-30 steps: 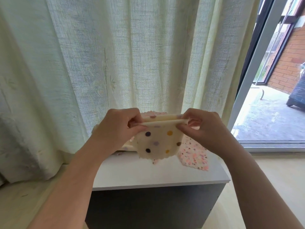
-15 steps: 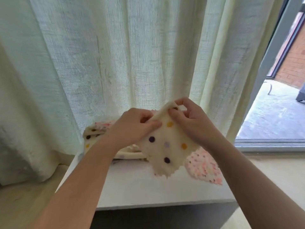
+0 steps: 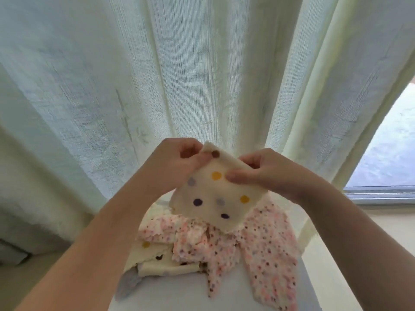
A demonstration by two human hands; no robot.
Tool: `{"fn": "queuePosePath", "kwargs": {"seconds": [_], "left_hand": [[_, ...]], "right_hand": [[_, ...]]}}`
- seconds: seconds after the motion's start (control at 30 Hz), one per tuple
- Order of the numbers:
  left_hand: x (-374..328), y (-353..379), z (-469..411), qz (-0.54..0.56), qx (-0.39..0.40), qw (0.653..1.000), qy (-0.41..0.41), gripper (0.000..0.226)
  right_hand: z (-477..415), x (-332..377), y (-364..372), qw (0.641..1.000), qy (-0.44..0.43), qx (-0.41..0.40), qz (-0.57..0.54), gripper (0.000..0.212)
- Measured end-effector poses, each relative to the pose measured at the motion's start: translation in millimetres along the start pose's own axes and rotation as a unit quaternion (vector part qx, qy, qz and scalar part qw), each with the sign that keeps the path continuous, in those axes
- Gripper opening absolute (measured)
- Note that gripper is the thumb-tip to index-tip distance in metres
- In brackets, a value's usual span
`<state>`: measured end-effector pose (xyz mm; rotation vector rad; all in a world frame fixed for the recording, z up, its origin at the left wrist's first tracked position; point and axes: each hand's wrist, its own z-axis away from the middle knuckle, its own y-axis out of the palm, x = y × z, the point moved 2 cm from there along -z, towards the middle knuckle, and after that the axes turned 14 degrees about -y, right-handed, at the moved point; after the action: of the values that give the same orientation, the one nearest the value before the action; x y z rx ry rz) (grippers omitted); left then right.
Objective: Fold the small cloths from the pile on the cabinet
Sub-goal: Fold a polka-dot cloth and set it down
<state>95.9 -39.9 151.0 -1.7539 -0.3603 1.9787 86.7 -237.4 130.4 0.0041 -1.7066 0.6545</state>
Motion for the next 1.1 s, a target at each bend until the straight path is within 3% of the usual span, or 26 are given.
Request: {"fn": "queuePosePath", "kwargs": {"seconds": [0.07, 0.13, 0.27, 0.47, 0.53, 0.7, 0.83, 1.0, 1.1], "left_hand": [[-37, -15, 4, 0.027, 0.02, 0.999, -0.015, 0.028], [-81, -25, 12, 0.032, 0.051, 0.998, -0.021, 0.034], [-178, -38, 28, 0.029, -0.015, 0.999, 0.0, 0.03], [-304, -20, 59, 0.092, -0.052, 0.994, -0.036, 0.035], [-340, -1, 77, 0.084, -0.089, 0.992, -0.031, 0.034], [-414, 81, 132, 0.094, -0.184, 0.978, -0.004, 0.031], [-451, 170, 156, 0.109, -0.117, 0.987, -0.031, 0.028], [-508, 279, 181, 0.077, -0.111, 0.989, 0.06, 0.031], [-544, 363, 188, 0.088, -0.076, 0.991, 0.066, 0.032]], "right_hand": [[2, 32, -28, 1.0, 0.007, -0.009, -0.02, 0.035], [7, 71, -54, 0.999, 0.004, -0.028, -0.042, 0.023], [23, 151, -108, 0.99, 0.019, -0.099, -0.103, 0.011], [76, 237, -185, 0.915, 0.097, -0.263, -0.291, 0.016], [99, 253, -208, 0.909, 0.096, -0.317, -0.252, 0.019], [173, 274, -267, 0.901, -0.033, -0.433, 0.017, 0.027], [249, 262, -331, 0.866, -0.042, -0.483, 0.125, 0.022], [341, 227, -415, 0.844, 0.01, -0.494, 0.21, 0.026], [400, 194, -476, 0.836, 0.044, -0.514, 0.187, 0.035]]}}
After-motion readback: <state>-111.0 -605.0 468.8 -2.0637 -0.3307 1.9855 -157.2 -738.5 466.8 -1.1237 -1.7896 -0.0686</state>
